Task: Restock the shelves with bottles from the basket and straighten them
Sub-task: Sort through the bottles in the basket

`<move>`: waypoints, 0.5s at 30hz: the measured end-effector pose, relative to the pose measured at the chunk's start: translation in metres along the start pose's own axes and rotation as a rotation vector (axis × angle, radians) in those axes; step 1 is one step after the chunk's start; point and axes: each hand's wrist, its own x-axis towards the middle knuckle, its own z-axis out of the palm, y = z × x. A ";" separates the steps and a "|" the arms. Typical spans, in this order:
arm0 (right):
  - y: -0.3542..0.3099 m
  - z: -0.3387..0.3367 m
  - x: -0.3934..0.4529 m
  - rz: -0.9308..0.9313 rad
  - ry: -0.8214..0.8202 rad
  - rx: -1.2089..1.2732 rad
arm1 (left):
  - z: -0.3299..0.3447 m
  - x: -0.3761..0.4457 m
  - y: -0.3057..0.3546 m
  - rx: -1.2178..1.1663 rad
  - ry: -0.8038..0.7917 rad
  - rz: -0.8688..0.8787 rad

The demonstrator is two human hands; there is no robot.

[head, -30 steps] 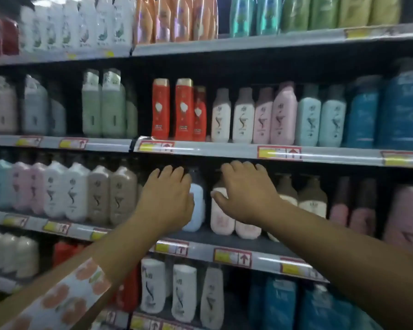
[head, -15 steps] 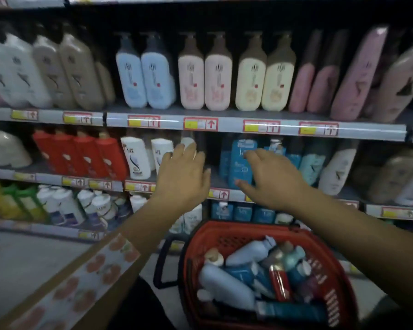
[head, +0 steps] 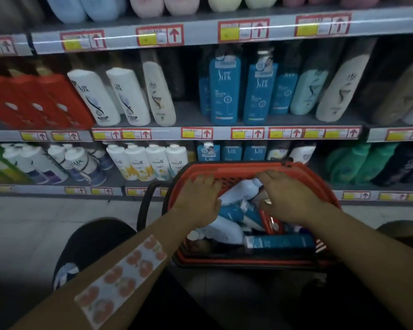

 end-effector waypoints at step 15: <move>0.009 0.063 0.018 -0.134 -0.422 -0.039 | 0.095 0.045 0.005 0.096 -0.537 0.058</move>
